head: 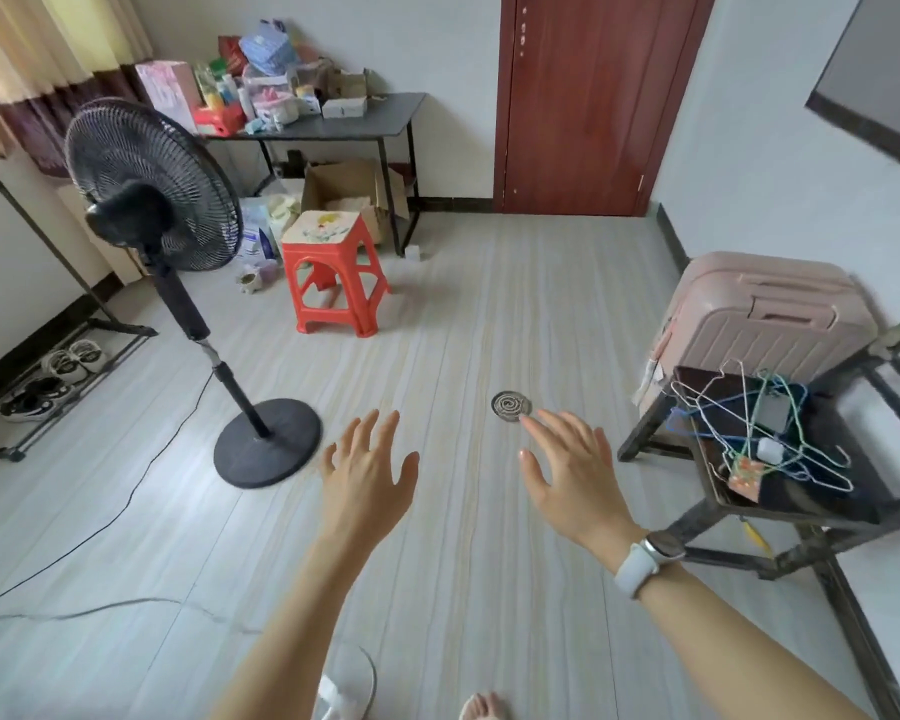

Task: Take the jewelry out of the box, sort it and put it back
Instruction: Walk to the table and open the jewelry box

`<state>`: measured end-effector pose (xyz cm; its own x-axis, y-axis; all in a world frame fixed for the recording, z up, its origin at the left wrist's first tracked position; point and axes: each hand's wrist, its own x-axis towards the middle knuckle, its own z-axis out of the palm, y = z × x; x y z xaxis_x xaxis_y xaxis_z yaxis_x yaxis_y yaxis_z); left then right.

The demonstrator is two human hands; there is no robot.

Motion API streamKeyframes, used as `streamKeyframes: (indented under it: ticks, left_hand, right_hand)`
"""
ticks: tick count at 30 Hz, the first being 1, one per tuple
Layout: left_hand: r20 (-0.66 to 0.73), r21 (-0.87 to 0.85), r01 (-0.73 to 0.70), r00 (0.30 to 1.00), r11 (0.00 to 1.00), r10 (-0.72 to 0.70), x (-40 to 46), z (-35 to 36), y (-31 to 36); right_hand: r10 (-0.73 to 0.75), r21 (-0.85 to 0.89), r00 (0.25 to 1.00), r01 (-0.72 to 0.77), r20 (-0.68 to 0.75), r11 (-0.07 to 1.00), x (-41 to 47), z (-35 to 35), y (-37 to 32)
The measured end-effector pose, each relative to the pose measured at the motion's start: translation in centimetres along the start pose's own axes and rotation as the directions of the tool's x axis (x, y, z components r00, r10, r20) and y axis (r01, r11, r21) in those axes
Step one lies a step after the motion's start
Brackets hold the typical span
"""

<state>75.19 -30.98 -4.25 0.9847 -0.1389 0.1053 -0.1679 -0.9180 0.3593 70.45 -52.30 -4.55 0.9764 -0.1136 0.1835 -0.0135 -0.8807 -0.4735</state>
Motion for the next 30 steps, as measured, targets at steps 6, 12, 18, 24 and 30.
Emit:
streamKeyframes:
  ticks: [6,12,18,24,30]
  left_hand:
    - [0.042,0.006,-0.071,0.997,0.997,0.071,14.2,2.8,3.5]
    - [0.038,-0.005,-0.093,0.995,0.996,0.093,29.2,7.3,6.0]
    - [0.02,0.008,-0.022,1.0,1.0,0.022,45.9,10.3,8.4]
    - [-0.08,0.027,0.062,0.995,0.998,-0.06,60.8,9.2,6.9]
    - [-0.122,0.029,0.244,0.963,0.969,-0.238,70.6,10.7,-1.2]
  right_hand:
    - [0.058,-0.004,0.997,-0.058,-0.054,0.998,12.4,0.0,4.6]
    - [0.068,-0.005,0.997,-0.068,-0.037,0.998,26.9,1.7,10.2]
    - [-0.023,-0.033,0.999,0.024,0.03,0.999,44.7,2.5,14.5]
    - [-0.153,-0.037,0.987,0.155,0.054,0.987,62.6,4.2,14.4]
    - [-0.266,-0.015,0.954,0.271,0.137,0.963,76.6,11.1,12.5]
